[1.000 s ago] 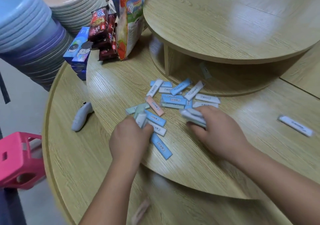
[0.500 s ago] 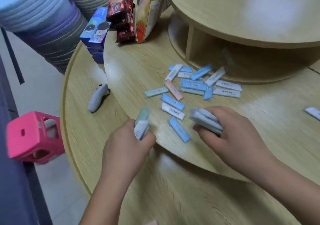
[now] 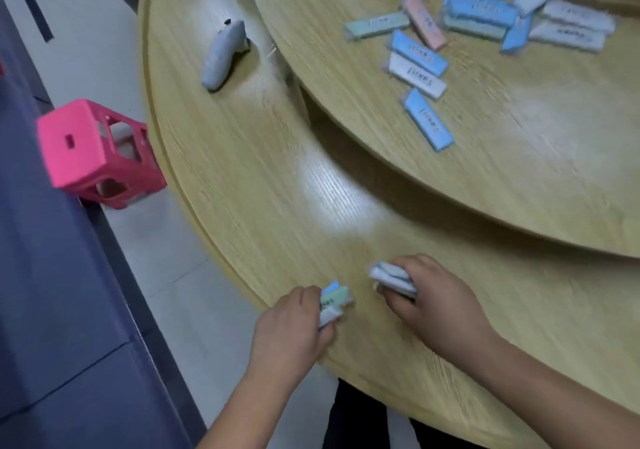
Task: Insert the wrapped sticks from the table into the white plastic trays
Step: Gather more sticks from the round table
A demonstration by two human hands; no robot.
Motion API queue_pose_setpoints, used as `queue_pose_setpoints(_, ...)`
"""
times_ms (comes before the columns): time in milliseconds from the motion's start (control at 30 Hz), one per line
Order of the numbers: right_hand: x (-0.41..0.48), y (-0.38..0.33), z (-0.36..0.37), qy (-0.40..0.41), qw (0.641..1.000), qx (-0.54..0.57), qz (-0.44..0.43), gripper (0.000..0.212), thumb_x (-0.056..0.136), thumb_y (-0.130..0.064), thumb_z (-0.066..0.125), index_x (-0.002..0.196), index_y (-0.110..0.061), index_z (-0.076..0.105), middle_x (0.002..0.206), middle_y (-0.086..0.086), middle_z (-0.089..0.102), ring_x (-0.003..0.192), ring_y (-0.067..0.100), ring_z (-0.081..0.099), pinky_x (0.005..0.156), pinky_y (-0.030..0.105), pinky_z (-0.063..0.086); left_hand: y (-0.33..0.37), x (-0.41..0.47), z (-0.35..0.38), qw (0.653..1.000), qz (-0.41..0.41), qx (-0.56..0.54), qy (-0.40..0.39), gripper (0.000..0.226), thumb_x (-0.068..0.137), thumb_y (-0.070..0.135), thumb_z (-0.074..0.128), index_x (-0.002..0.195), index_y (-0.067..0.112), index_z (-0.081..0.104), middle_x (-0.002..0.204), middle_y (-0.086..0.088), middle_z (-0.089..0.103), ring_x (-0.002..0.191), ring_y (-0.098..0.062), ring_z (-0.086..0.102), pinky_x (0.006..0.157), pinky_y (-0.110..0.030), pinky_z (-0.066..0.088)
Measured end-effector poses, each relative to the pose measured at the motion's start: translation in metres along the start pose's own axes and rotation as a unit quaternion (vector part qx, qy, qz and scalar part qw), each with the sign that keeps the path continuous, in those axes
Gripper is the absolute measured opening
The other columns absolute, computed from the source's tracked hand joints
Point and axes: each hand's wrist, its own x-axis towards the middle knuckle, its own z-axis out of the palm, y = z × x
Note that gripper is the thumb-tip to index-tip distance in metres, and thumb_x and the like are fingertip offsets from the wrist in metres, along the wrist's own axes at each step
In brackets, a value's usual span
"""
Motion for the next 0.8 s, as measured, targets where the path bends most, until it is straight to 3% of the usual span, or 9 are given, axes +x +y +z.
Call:
queue_pose_setpoints(100,0.006,0.009,0.023,-0.018,1.0,0.002,0.011,0.028,0.085,-0.048,0.062,0.107,-0.031,0.063,0.097,-0.014,0.056,0.091,0.01,0.059,0.072,0.033,0.048,0.002,0.0,0.017,0.999,0.04,0.026,0.025,0.046,0.05,0.041,0.088,0.084,0.016,0.069,0.067,-0.001,0.059,0.052,-0.021,0.059,0.039,-0.026,0.041)
queue_pose_setpoints(300,0.013,0.011,0.025,0.018,0.999,0.016,0.025,0.032,0.082,-0.051,0.059,0.108,-0.032,0.063,0.096,-0.015,0.059,0.082,0.006,0.057,0.069,0.031,0.049,0.001,0.001,0.022,0.996,0.067,0.042,0.051,0.047,0.061,0.045,0.084,0.093,0.013,0.071,0.07,-0.001,0.058,0.055,-0.019,0.058,0.038,-0.028,0.045)
queue_pose_setpoints(467,0.012,0.01,0.015,0.018,0.998,0.038,0.036,0.022,0.085,-0.046,0.065,0.104,-0.034,0.063,0.095,-0.015,0.061,0.082,0.004,0.057,0.071,0.03,0.049,0.003,-0.003,0.019,0.995,0.085,0.032,0.044,0.057,0.064,0.062,0.078,0.093,0.014,0.071,0.073,0.001,0.058,0.06,-0.017,0.059,0.038,-0.029,0.047)
queue_pose_setpoints(600,0.009,0.004,-0.002,0.036,0.991,0.12,0.047,0.013,0.085,-0.042,0.068,0.084,-0.032,0.061,0.075,-0.012,0.061,0.071,0.003,0.056,0.062,0.022,0.042,0.009,-0.002,0.015,0.996,0.083,0.035,-0.002,0.045,0.065,0.057,0.078,0.085,0.018,0.071,0.07,0.002,0.059,0.057,-0.016,0.059,0.038,-0.026,0.046)
queue_pose_setpoints(667,0.008,-0.002,-0.014,0.052,0.983,0.167,0.049,0.016,0.084,-0.04,0.07,0.076,-0.03,0.059,0.067,-0.013,0.06,0.061,0.001,0.054,0.054,0.014,0.038,0.011,0.001,0.009,0.998,0.047,0.025,-0.04,0.041,0.071,0.054,0.075,0.094,0.022,0.068,0.081,0.005,0.061,0.07,-0.015,0.063,0.049,-0.027,0.047)
queue_pose_setpoints(733,0.005,-0.009,-0.029,0.066,0.972,0.217,0.057,0.018,0.083,-0.038,0.07,0.075,-0.025,0.061,0.062,-0.011,0.058,0.053,-0.001,0.05,0.05,0.013,0.037,0.011,0.005,0.005,0.997,-0.003,0.035,-0.075,0.036,0.087,0.054,0.053,0.111,0.028,0.057,0.103,0.008,0.058,0.095,-0.013,0.06,0.067,-0.03,0.046)
queue_pose_setpoints(800,0.003,-0.017,-0.041,0.065,0.963,0.253,0.06,0.016,0.084,-0.035,0.07,0.075,-0.025,0.061,0.059,-0.011,0.054,0.051,-0.001,0.047,0.05,0.014,0.037,0.013,0.008,0.005,0.996,-0.023,0.059,-0.069,0.036,0.09,0.052,0.046,0.115,0.027,0.052,0.111,0.007,0.056,0.104,-0.014,0.057,0.073,-0.031,0.047)
